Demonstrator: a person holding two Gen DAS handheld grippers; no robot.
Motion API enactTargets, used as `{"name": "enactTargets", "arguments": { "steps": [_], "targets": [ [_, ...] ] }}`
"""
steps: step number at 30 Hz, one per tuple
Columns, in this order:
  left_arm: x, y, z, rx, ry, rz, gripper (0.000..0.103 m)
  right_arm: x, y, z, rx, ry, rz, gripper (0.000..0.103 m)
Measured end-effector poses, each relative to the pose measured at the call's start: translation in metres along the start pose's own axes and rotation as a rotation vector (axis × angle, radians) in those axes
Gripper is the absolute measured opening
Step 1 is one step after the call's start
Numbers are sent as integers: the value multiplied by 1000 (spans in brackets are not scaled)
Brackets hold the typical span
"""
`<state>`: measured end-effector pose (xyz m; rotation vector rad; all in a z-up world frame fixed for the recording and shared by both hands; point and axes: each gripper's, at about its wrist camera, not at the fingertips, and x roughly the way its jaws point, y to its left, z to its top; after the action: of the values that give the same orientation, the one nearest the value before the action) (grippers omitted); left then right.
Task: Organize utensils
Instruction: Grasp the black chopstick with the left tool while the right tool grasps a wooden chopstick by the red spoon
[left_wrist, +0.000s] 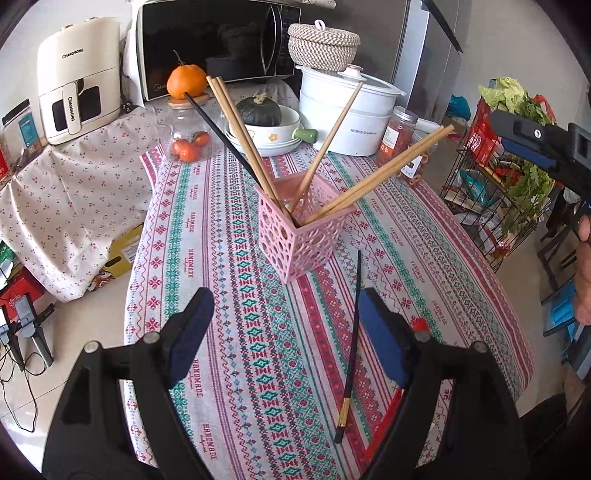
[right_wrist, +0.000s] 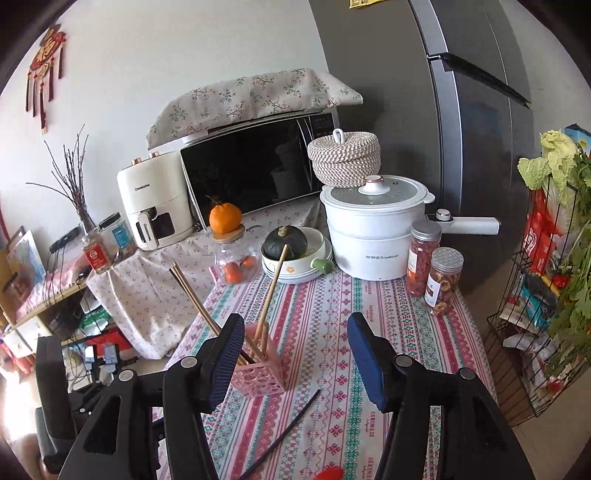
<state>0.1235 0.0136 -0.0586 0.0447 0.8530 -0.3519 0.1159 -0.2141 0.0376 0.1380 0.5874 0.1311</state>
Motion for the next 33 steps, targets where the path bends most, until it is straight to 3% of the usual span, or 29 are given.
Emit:
{"name": "enactTargets", "arguments": {
  "steps": [8,14,19,21,23,26,33],
  "targets": [
    [24,-6,-10,-9,112,-8,83,11,-13,-37,-51,146,-20,75],
    [53,-9,-17,-51,219,-23,83,28,-29,-59,-7,280,-57,77],
    [75,-17,-18,-100,259,-68,82,45,-45,-76,45,410,-84,78],
    [84,-20,-18,-120,249,-85,70,51,-50,-83,58,453,-86,78],
    [93,-26,-18,-128,241,-114,52,56,-54,-89,67,487,-90,78],
    [107,-37,-18,-106,229,-141,35,60,-58,-97,72,522,-89,78],
    [123,-65,-13,-14,197,-175,26,60,-66,-102,61,542,-92,78]
  ]
}}
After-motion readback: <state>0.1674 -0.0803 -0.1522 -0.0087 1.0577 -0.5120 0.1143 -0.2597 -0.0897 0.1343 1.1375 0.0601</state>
